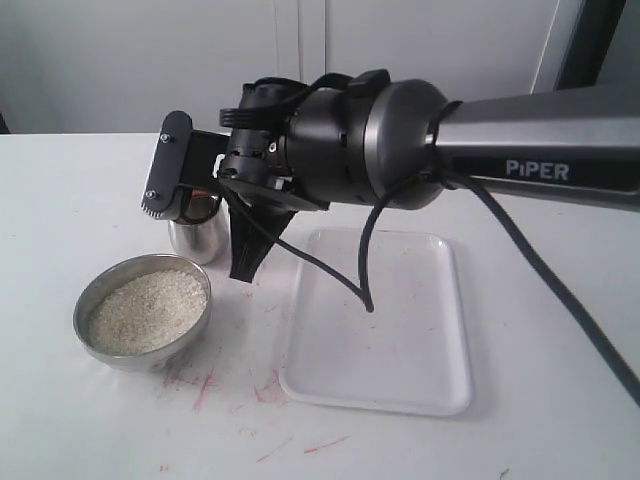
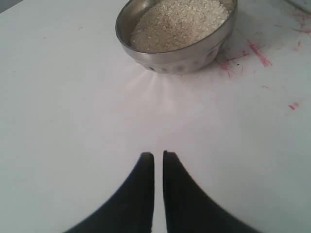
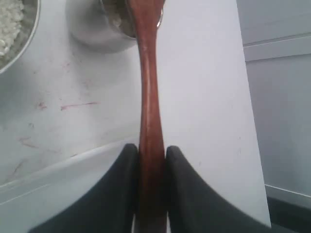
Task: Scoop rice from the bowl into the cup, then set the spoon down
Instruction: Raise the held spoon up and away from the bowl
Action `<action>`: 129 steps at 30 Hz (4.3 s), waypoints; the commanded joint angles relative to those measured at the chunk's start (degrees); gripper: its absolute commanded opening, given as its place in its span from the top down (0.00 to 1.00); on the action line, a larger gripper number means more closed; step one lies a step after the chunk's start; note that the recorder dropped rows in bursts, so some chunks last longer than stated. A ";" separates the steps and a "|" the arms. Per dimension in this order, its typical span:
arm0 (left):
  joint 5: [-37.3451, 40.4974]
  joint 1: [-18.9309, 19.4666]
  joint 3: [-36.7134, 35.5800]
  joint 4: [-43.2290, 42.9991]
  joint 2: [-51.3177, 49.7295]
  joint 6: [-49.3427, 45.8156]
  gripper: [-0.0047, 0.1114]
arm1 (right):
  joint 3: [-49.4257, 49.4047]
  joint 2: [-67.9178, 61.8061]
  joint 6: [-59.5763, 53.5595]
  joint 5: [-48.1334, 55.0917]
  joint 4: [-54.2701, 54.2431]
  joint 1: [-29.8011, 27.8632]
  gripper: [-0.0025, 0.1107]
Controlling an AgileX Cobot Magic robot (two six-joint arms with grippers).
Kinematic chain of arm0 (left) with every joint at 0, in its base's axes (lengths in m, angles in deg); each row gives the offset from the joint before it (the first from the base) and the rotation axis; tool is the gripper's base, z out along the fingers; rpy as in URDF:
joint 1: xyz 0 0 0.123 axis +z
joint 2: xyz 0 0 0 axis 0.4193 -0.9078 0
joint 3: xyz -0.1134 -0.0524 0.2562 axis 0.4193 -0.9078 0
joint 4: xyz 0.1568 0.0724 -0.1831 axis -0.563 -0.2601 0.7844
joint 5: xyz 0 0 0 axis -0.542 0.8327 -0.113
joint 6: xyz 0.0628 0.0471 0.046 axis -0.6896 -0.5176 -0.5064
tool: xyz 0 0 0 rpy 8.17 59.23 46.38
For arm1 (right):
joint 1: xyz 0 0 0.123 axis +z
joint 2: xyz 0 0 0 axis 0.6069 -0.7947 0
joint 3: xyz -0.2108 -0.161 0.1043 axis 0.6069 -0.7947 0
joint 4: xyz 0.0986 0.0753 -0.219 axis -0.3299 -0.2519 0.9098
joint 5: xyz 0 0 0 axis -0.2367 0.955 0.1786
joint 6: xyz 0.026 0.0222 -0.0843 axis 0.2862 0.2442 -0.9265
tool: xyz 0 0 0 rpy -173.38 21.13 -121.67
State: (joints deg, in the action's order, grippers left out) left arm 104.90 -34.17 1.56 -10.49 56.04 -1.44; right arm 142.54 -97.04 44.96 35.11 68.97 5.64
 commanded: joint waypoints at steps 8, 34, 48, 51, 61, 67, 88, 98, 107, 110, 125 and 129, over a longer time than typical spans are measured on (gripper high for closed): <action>1.91 -0.12 -0.53 0.00 0.17 0.33 0.84 | 2.71 -2.65 5.24 -0.76 0.08 -3.00 0.98; 1.91 -0.12 -0.53 0.00 0.17 0.33 0.84 | 9.15 -8.31 -5.53 4.30 7.27 -2.86 0.98; 1.91 -0.12 -0.53 0.00 0.17 0.33 0.84 | 9.15 -8.31 -13.42 4.27 15.74 -2.37 0.98; 1.91 -0.12 -0.53 0.00 0.17 0.33 0.84 | 9.15 -8.31 -13.54 4.27 17.38 -2.37 0.98; 1.91 -0.12 -0.53 0.00 0.17 0.33 0.84 | 9.15 -8.31 -17.92 2.22 23.39 -2.37 0.98; 1.91 -0.12 -0.53 0.00 0.17 0.33 0.84 | 9.15 -8.31 -23.82 0.87 24.20 -2.37 0.98; 1.91 -0.12 -0.53 0.00 0.17 0.33 0.84 | 9.15 -8.31 -25.71 2.35 34.87 -2.37 0.98; 1.91 -0.12 -0.53 0.00 0.17 0.33 0.84 | 9.04 -8.31 -25.38 2.35 35.34 -1.95 0.98; 1.91 -0.12 -0.53 0.00 0.17 0.33 0.84 | 9.04 -8.31 -7.09 3.93 33.89 -1.70 0.98; 1.91 -0.12 -0.53 0.00 0.17 0.33 0.84 | 9.04 -8.05 7.02 6.40 33.59 -1.70 0.98; 1.91 -0.12 -0.53 0.00 0.17 0.33 0.84 | 8.94 2.00 24.68 12.45 0.18 -1.70 0.98; 1.91 -0.12 -0.53 0.00 0.17 0.33 0.84 | 8.94 6.09 24.98 14.57 -5.88 -1.70 0.98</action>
State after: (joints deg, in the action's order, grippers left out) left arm 104.90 -34.17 1.56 -10.49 56.04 -1.44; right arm 151.45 -93.92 69.07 47.60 67.29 3.88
